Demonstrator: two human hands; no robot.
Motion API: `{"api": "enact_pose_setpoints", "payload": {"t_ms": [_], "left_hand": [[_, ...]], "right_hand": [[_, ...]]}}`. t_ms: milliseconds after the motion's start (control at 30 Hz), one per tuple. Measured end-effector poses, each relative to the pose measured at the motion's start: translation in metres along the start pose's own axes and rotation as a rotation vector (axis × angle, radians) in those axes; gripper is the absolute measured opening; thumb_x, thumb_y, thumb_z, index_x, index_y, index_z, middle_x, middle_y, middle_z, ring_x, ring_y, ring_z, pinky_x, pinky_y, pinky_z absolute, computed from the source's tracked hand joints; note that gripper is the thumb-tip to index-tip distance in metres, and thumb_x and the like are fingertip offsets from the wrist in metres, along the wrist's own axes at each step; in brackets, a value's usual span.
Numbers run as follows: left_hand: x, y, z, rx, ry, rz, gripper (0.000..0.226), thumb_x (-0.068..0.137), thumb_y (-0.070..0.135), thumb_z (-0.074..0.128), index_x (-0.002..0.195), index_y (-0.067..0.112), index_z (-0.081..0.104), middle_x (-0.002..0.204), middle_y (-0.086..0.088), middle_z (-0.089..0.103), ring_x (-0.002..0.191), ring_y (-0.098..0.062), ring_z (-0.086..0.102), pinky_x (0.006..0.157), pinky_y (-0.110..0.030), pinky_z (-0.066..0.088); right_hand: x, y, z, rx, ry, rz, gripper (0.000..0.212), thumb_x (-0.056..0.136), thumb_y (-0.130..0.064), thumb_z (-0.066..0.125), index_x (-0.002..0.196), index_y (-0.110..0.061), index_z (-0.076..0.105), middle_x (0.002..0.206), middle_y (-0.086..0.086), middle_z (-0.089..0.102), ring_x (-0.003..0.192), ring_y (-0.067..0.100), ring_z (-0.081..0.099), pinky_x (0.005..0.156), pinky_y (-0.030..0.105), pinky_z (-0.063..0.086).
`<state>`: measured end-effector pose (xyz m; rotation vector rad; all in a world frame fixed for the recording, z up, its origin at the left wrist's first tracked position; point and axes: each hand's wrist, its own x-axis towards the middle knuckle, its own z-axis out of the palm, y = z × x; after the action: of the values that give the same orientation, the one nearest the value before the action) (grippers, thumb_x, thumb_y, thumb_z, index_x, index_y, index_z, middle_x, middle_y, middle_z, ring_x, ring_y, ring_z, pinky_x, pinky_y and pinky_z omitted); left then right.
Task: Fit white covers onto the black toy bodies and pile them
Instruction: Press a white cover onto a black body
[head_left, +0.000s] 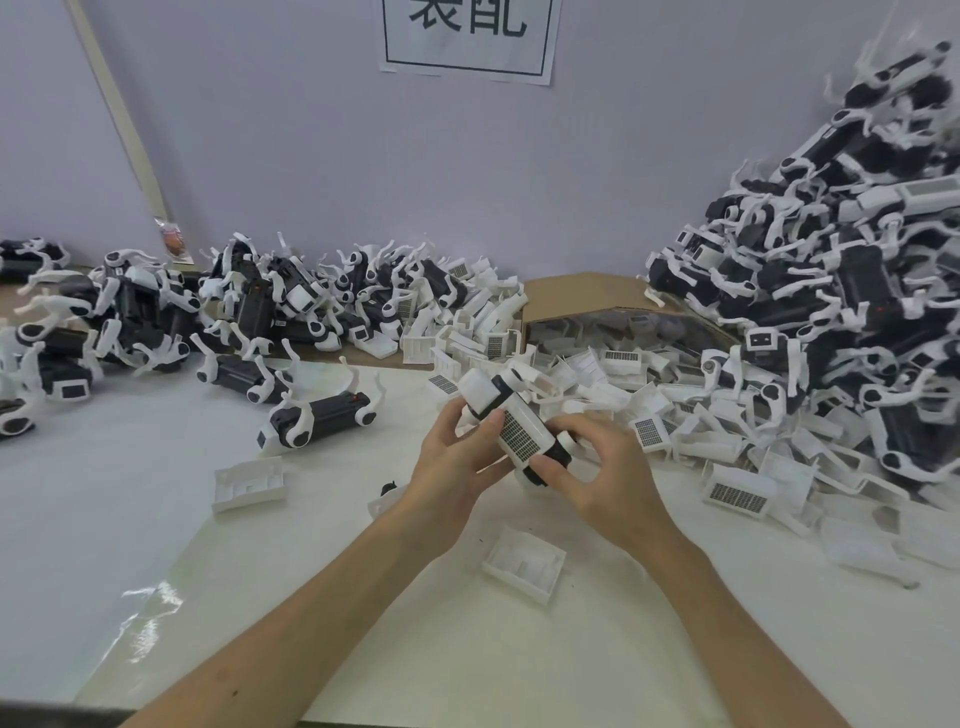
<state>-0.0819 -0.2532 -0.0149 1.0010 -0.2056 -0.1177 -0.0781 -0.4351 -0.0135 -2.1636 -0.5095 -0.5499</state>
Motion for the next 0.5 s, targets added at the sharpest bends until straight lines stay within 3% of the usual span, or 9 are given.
{"api": "enact_pose_setpoints", "payload": {"t_ms": [167,333,500], "left_hand": [[0.0002,-0.0002,0.0009,0.03,0.025,-0.007,0.041,0.095,0.024,0.065,0.132,0.011,0.055,0.116,-0.013,0.074,0.102,-0.026,0.073,0.08,-0.029,0.059],[0.0006,-0.0031,0.0009,0.081,0.0,-0.007,0.035,0.099,0.013,0.062,0.133,0.014,0.055,0.119,-0.012,0.073,0.111,-0.028,0.07,0.089,-0.033,0.058],[0.0008,-0.0025,0.001,0.092,-0.035,0.015,0.044,0.097,0.003,0.06,0.138,0.014,0.05,0.121,-0.011,0.072,0.113,-0.026,0.069,0.094,-0.034,0.057]], "right_hand": [[-0.0015,0.0024,0.0003,-0.012,-0.077,0.067,0.047,0.077,-0.07,0.05,0.11,-0.041,0.066,0.105,-0.014,0.063,0.112,0.015,0.047,0.107,0.045,0.035],[0.0018,0.0005,-0.0021,0.005,-0.041,-0.005,0.037,0.089,-0.052,0.056,0.106,-0.025,0.075,0.092,-0.018,0.069,0.094,0.009,0.057,0.097,0.049,0.042],[0.0024,0.0001,-0.0025,-0.017,-0.008,-0.059,0.029,0.09,-0.043,0.061,0.105,-0.024,0.077,0.09,-0.016,0.072,0.089,0.01,0.06,0.098,0.048,0.042]]}}
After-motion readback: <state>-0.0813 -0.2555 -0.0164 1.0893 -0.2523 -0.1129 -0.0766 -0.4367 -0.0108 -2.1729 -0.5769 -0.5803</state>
